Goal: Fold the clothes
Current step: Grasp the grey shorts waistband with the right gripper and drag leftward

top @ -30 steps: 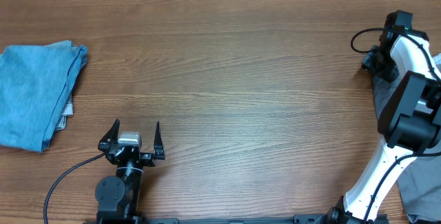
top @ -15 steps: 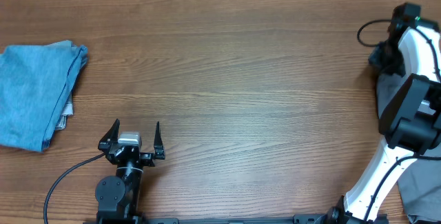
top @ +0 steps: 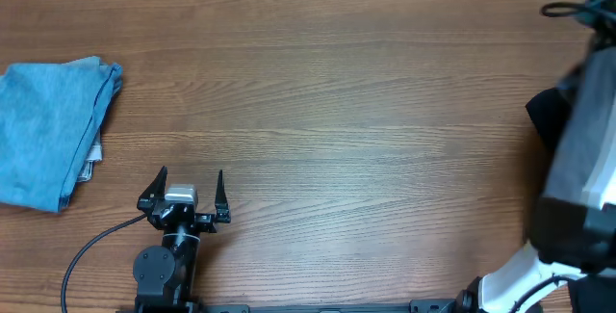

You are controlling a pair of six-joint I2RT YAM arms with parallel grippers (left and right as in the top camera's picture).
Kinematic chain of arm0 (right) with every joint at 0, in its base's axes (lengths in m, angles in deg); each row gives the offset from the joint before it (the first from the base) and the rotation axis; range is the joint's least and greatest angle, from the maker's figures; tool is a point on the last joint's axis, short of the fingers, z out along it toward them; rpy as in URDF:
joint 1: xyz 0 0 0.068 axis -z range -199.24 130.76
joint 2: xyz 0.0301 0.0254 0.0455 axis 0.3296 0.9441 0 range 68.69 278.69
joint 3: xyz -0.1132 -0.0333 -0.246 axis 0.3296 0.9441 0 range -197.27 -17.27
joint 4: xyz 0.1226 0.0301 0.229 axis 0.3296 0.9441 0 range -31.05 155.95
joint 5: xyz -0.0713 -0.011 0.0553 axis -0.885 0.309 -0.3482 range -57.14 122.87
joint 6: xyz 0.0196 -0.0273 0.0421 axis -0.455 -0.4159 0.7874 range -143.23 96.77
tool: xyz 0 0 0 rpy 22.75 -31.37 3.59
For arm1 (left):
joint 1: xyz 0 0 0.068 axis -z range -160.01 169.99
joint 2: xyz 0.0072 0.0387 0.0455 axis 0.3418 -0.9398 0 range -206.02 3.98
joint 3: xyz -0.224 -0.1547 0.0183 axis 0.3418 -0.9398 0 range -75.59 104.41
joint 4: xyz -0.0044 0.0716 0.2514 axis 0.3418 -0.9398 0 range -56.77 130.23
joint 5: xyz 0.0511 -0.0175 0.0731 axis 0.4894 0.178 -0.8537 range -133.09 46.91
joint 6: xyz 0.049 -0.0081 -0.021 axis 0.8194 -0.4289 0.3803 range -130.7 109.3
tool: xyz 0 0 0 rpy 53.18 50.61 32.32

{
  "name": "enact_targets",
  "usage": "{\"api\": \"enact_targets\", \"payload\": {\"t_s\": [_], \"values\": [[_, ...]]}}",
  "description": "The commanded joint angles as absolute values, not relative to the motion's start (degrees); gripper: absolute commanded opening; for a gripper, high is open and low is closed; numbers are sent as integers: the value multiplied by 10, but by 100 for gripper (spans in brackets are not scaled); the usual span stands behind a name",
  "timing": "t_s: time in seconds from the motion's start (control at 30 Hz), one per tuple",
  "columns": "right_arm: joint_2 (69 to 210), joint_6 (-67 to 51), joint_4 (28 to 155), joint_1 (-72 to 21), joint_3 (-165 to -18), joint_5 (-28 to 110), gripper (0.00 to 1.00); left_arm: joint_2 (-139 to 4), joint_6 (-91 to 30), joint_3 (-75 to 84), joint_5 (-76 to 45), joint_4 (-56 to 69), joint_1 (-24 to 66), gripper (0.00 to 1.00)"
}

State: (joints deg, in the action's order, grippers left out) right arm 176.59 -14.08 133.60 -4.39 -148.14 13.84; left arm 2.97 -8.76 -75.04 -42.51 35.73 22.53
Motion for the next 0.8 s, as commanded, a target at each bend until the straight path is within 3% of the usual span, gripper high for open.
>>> {"api": "enact_targets", "payload": {"t_s": [0.0,0.3,0.77], "values": [[1732,-162,1316,-111,-1505,203,4,33,-77,-753,-431,358,227,100],[1752,-125,1234,-364,-1501,295,4,33,-77,-753,-431,358,227,100],[1927,-125,1179,-611,-1498,371,4,33,-77,-753,-431,358,227,100]]}}
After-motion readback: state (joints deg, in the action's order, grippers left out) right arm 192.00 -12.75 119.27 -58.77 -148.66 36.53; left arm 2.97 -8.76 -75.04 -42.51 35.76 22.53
